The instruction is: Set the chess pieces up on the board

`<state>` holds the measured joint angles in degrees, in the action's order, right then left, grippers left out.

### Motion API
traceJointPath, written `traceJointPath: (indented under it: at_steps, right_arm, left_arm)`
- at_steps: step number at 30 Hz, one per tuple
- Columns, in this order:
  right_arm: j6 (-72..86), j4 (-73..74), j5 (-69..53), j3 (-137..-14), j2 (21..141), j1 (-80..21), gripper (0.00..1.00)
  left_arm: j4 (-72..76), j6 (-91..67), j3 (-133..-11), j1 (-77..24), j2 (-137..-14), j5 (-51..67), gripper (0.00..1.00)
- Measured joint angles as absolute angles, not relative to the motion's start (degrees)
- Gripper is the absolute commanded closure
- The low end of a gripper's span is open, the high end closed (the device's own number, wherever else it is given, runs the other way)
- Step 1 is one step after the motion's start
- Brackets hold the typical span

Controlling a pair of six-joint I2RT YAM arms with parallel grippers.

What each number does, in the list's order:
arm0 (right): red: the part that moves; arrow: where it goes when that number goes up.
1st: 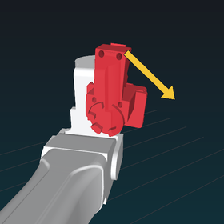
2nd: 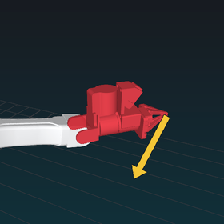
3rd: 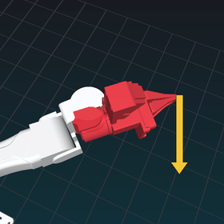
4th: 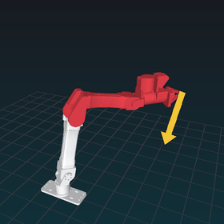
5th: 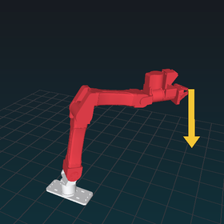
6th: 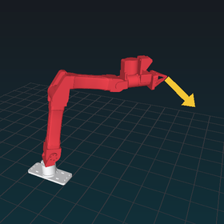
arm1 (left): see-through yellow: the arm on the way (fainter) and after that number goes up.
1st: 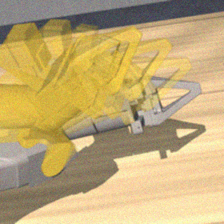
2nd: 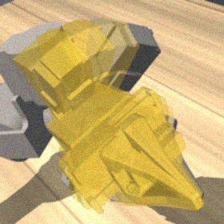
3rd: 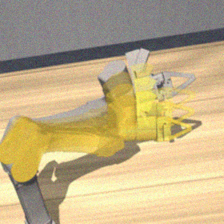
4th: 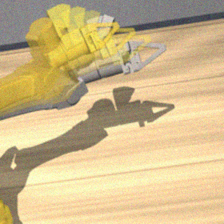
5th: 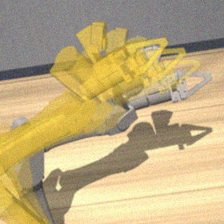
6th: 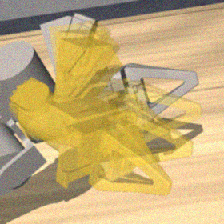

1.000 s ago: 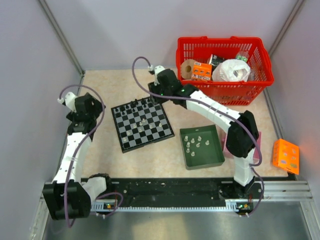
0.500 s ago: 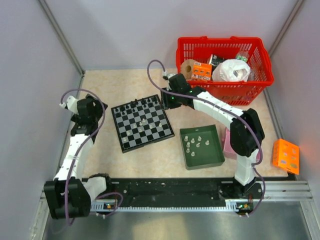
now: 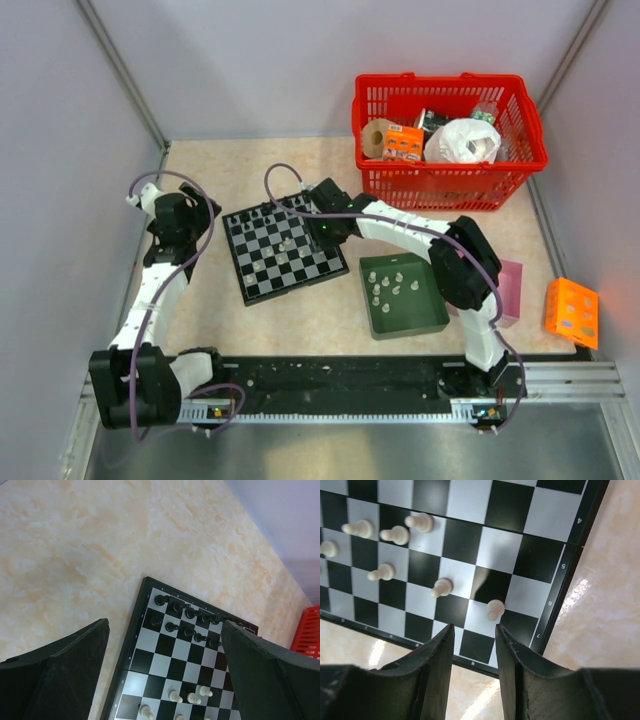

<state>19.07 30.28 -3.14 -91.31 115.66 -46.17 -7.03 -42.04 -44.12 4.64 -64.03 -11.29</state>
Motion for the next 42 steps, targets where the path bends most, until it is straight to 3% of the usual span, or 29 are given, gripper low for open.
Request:
traceJointPath:
  at_steps: [11, 21, 42]
  right_arm:
    - [18.04, 31.0, -1.37, -92.01, 118.54, -46.0, 0.67]
    - [17.56, 30.87, -0.97, -94.0, 121.16, -46.0, 0.87]
    - [17.06, 31.75, 3.16, -89.34, 117.51, -46.0, 0.88]
  left_arm:
    - [-6.81, -41.82, -44.14, 4.86, -65.12, -10.46, 0.01]
    - [-6.81, -41.82, -44.14, 5.28, -65.3, -10.07, 0.01]
    - [-6.81, -41.54, -44.14, 5.93, -65.93, -10.07, 0.01]
